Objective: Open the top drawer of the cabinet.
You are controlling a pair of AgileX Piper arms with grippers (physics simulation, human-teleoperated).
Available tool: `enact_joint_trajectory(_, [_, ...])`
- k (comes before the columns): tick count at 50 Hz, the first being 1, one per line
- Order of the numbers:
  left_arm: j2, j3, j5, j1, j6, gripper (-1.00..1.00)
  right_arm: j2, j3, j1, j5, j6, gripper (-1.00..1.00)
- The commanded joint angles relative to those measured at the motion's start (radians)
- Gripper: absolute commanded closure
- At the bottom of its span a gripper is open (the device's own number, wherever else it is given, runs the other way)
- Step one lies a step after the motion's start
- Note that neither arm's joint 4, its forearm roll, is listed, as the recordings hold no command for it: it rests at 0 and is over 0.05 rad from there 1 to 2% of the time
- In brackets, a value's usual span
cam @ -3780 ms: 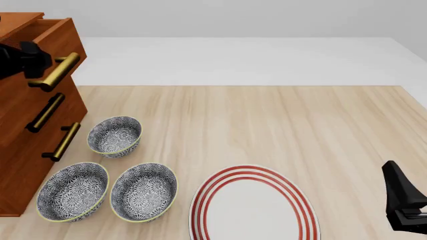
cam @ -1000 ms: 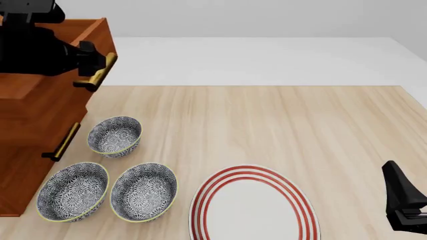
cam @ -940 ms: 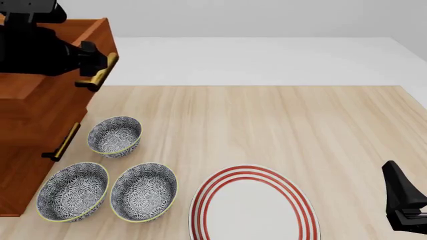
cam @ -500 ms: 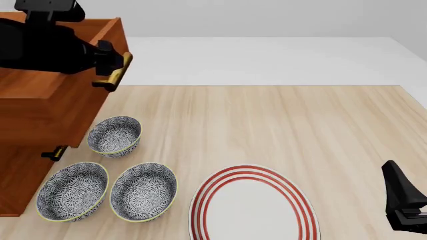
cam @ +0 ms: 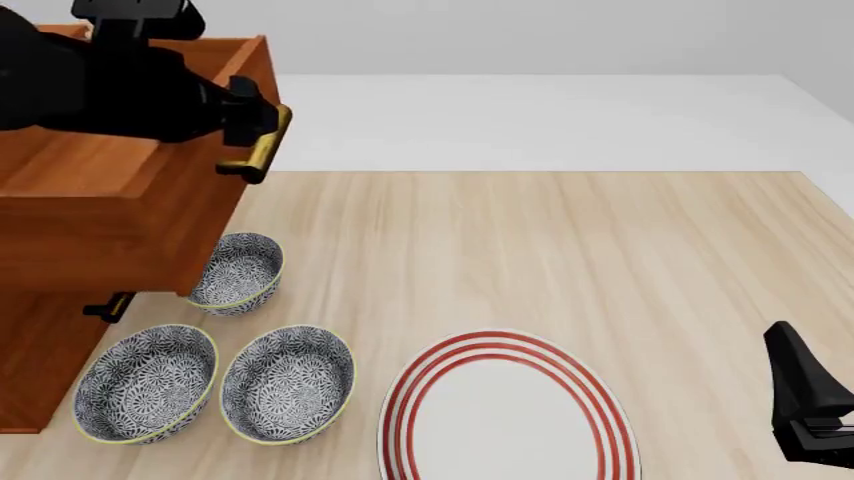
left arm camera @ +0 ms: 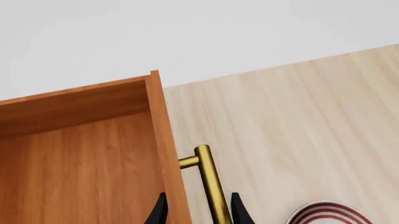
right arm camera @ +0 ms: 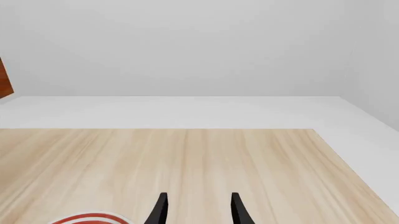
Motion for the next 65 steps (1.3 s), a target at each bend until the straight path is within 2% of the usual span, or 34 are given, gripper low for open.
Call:
enact_joint_trajectory(1, [0.113,0.039,-0.002,-0.012,0.021,-1.0,0.0,0.0,0.0,0.0,0.0,-1.0])
enact_joint_trajectory(31, [0.16,0.044,-0.031,-0.064,-0.005,-1.0,0.0,0.0,0.0,0.0,0.0,-1.0])
enact_joint_trajectory(48, [0.069,-0.096,0.066,-0.05,-0.012,-1.0,0.0,0.0,0.0,0.0,0.0,-1.0])
enact_joint_trajectory(56, [0.032,-0.199,0.126,-0.036,-0.006,-1.0,0.0,0.0,0.0,0.0,0.0,-1.0])
enact_joint_trajectory(65, [0.012,-0.241,0.149,-0.026,0.0,-1.0,0.0,0.0,0.0,0.0,0.0,-1.0])
